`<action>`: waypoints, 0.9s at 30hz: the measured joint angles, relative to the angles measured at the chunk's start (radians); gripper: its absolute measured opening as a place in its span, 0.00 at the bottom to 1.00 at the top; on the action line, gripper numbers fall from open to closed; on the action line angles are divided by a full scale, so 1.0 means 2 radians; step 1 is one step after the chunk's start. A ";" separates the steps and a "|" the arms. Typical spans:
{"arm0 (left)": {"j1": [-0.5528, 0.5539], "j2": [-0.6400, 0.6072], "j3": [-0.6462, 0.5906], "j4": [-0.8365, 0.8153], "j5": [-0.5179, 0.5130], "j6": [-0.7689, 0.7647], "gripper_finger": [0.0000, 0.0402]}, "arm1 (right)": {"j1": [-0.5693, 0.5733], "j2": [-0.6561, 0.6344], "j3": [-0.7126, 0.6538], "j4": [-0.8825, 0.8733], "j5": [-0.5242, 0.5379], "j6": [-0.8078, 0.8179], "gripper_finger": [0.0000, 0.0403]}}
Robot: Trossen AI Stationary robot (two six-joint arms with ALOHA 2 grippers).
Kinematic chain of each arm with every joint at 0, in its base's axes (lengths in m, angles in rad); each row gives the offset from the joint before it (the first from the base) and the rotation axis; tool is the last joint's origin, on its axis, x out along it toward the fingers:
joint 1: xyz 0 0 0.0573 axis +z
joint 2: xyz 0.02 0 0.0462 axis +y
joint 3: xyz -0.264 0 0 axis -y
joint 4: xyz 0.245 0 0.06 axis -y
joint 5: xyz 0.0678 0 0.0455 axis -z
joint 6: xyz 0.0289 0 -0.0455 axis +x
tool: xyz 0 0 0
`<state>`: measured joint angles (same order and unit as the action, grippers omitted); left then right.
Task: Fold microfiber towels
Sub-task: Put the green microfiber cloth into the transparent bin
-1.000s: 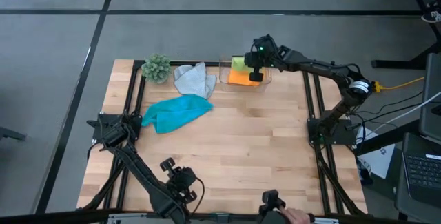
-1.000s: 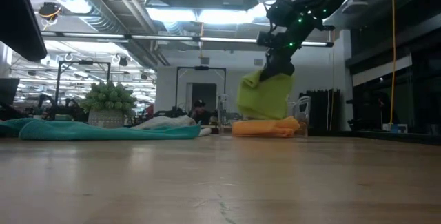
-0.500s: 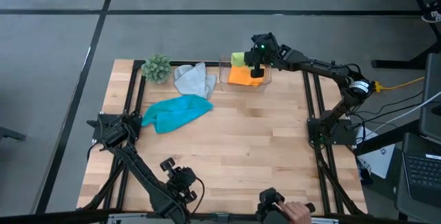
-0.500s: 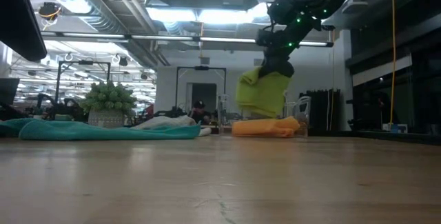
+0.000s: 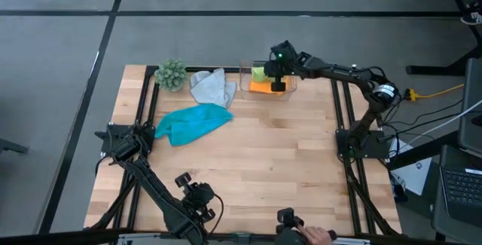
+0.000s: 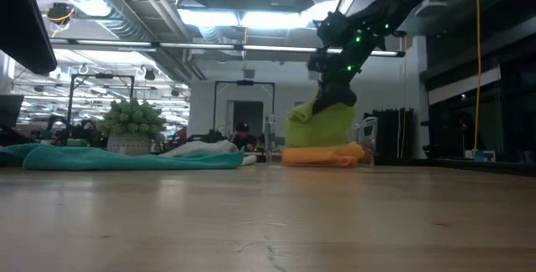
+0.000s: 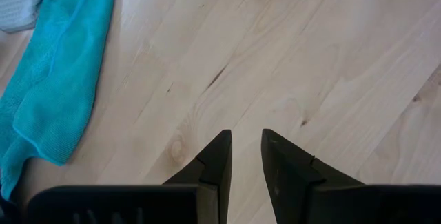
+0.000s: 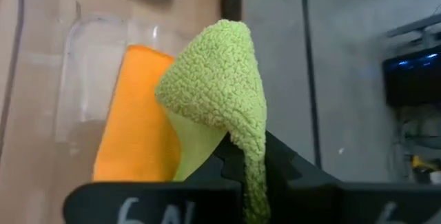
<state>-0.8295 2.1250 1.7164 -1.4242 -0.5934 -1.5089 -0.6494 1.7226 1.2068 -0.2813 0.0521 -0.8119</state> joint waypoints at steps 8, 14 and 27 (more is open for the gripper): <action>0.000 0.000 0.000 0.000 0.000 0.000 0.18 | 0.025 0.029 0.000 -0.024 -0.001 0.103 0.20; 0.000 0.000 0.000 0.000 0.000 0.000 0.18 | 0.049 0.015 0.000 -0.043 -0.001 0.129 0.44; 0.000 0.000 0.000 0.000 0.000 0.000 0.18 | 0.064 0.004 0.029 -0.132 -0.038 0.149 0.57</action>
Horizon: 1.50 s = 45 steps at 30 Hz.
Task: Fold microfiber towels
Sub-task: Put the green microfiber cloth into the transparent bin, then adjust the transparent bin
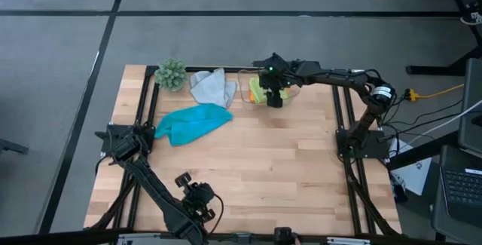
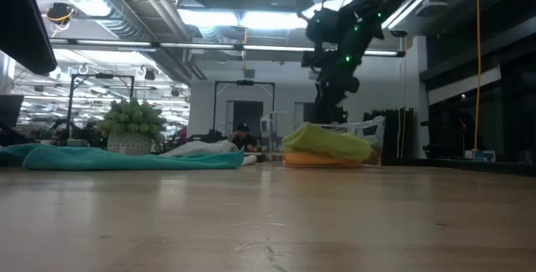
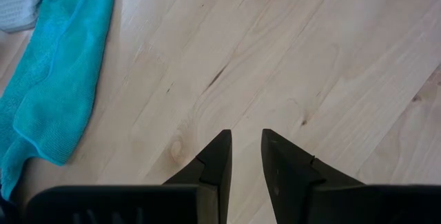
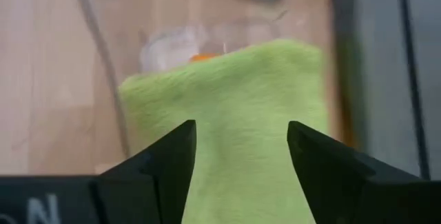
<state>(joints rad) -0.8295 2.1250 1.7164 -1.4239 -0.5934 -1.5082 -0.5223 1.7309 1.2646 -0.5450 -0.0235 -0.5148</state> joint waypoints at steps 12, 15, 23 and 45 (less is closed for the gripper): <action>0.000 0.000 0.000 0.000 0.000 0.000 0.18 | 0.000 0.020 0.051 -0.040 -0.041 0.013 0.56; 0.000 0.000 0.000 0.000 0.000 -0.001 0.18 | 0.001 0.053 0.051 -0.038 -0.042 0.029 0.56; 0.000 0.000 0.000 0.003 0.000 -0.003 0.18 | 0.001 0.122 0.051 -0.034 -0.048 0.034 0.56; 0.000 0.000 0.000 0.008 0.000 -0.004 0.18 | 0.000 0.083 0.239 -0.300 -0.030 0.096 0.56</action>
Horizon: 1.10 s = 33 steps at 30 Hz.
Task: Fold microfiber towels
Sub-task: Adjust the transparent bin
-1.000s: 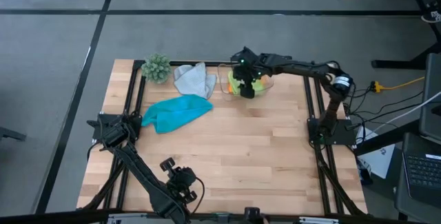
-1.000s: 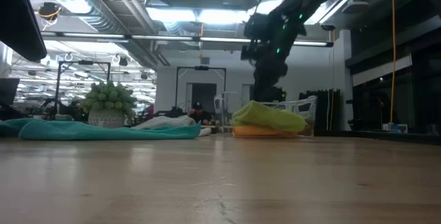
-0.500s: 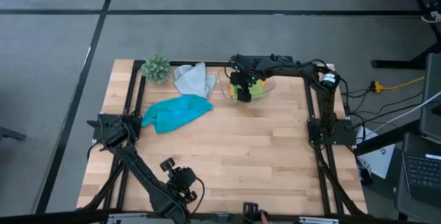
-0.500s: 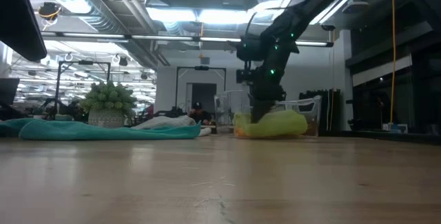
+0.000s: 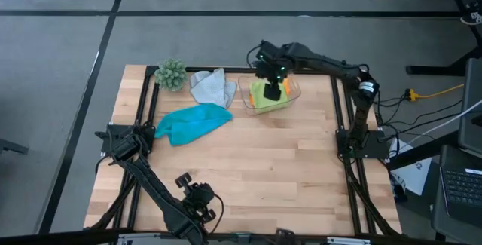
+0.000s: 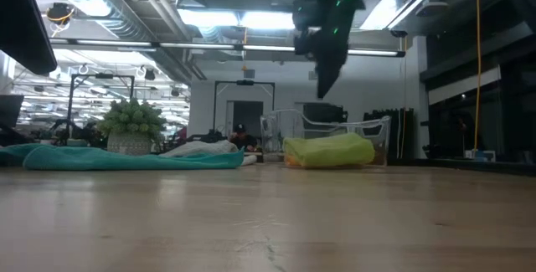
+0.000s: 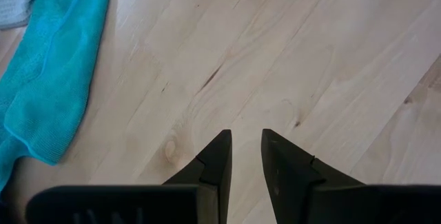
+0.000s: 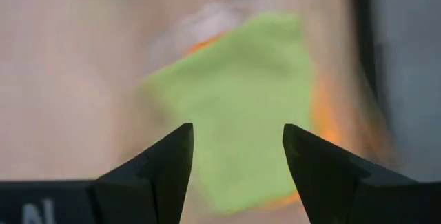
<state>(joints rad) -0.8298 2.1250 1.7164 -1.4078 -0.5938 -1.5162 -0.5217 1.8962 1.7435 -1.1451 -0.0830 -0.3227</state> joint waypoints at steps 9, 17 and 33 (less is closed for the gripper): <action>0.000 0.000 0.000 0.004 -0.001 0.000 0.18 | 0.026 -0.014 -0.073 -0.027 -0.228 -0.038 0.56; 0.000 0.000 0.000 0.002 -0.001 0.003 0.18 | 0.070 -0.014 -0.180 0.054 -0.117 -0.020 0.56; 0.003 0.000 0.000 0.001 -0.017 0.004 0.18 | 0.108 -0.014 -0.220 0.283 0.102 0.112 0.56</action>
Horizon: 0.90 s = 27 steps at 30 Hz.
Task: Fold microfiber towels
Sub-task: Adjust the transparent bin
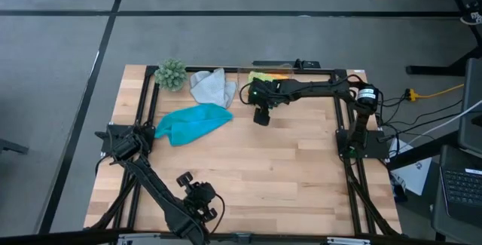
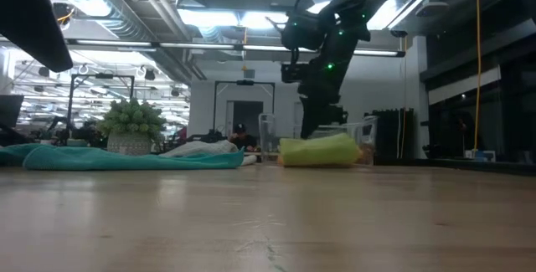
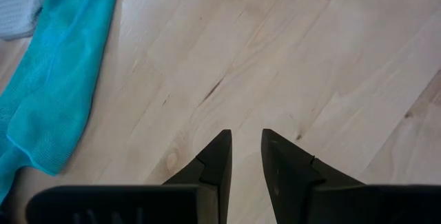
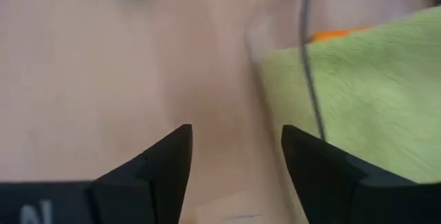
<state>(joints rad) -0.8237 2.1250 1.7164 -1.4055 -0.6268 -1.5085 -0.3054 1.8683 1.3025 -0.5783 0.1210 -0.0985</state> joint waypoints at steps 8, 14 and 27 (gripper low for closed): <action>0.000 0.000 0.000 0.000 0.000 0.000 0.18 | -0.003 0.000 0.000 0.012 0.055 0.006 0.56; 0.000 0.000 0.000 0.000 0.000 0.000 0.18 | -0.014 0.000 0.000 -0.027 0.093 -0.005 0.56; 0.000 0.000 0.000 0.000 0.000 0.000 0.18 | 0.006 0.000 0.025 -0.079 0.078 -0.003 0.56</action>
<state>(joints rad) -0.8230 2.1250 1.7164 -1.4052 -0.6266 -1.5085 -0.2930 1.8678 1.3532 -0.7359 0.2779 -0.1053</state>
